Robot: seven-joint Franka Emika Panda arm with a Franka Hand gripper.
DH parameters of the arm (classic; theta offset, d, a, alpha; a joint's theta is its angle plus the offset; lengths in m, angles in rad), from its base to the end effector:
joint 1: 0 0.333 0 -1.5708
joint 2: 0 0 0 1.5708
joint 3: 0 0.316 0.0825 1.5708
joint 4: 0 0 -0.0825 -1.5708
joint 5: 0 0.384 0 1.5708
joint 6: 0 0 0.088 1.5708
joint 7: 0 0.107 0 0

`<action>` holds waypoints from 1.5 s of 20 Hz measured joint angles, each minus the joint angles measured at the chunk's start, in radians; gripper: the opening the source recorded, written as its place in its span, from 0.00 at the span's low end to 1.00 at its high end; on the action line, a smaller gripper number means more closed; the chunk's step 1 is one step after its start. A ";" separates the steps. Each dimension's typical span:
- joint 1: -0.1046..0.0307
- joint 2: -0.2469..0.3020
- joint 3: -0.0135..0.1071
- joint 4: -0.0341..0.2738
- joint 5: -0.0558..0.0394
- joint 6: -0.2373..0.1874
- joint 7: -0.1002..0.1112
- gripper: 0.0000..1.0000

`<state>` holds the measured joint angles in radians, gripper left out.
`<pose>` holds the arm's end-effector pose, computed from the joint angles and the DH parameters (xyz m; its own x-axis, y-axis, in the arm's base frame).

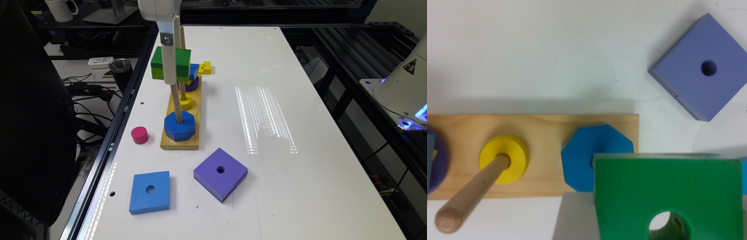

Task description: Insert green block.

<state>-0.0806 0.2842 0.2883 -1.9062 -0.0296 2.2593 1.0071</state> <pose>0.6118 0.1186 0.3635 0.6999 -0.7142 -0.0036 -0.7110 -0.6963 -0.0981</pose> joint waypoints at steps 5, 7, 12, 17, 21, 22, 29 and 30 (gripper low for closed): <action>-0.002 0.000 0.000 0.000 0.0000 0.000 -0.001 0.00; -0.002 0.000 0.000 0.000 -0.0001 0.000 -0.002 0.00; -0.004 0.000 0.000 0.000 -0.0001 0.000 -0.003 0.00; -0.004 0.000 0.000 0.000 -0.0002 0.000 -0.003 0.00; -0.006 0.002 0.000 -0.001 -0.0008 0.001 -0.004 0.00; -0.007 0.003 0.000 -0.001 -0.0011 0.001 -0.004 0.00; -0.008 0.017 -0.001 -0.001 -0.0036 0.014 -0.005 0.00; -0.008 0.017 -0.001 -0.001 -0.0037 0.014 -0.005 0.00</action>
